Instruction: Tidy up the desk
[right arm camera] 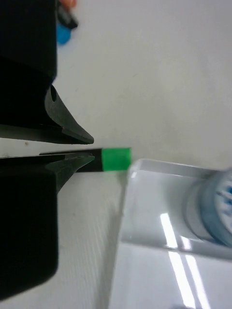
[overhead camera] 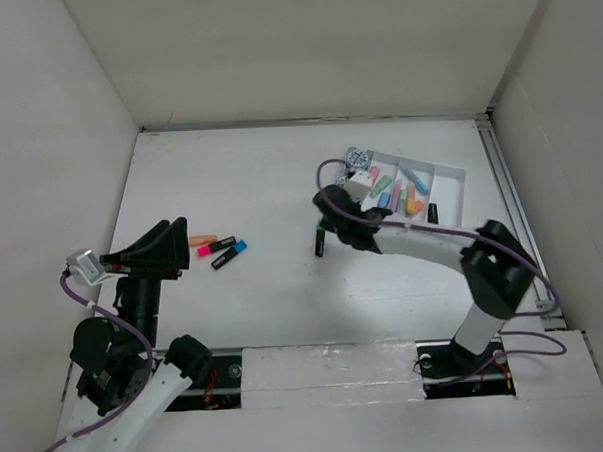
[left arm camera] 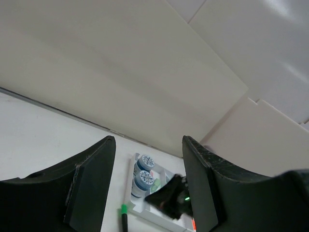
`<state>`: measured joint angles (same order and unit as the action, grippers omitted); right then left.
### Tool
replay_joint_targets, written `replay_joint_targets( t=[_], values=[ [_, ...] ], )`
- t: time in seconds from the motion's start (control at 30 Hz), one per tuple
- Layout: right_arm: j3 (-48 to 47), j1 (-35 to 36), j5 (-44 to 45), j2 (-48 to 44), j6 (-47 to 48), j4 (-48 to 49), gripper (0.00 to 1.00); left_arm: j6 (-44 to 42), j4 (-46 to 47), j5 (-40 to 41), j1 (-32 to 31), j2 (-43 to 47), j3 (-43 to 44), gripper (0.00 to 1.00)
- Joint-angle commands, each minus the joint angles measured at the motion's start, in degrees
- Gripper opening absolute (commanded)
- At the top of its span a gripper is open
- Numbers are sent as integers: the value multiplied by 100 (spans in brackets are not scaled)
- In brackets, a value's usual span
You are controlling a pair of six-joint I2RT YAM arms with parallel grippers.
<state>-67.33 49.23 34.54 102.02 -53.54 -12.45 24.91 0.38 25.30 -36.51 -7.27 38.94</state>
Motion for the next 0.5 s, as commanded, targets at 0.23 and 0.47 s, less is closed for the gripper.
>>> replay_joint_targets(
  t=[0.23, 0.47],
  values=[
    [2230, -3470, -1554, -2809, -333, 1155, 16, -47, 234, -51, 30, 50, -53, 53],
    [2620, -4047, -3119, -3109, 132, 1710, 19, -38, 226, -78, 30, -29, -27, 53]
  ],
)
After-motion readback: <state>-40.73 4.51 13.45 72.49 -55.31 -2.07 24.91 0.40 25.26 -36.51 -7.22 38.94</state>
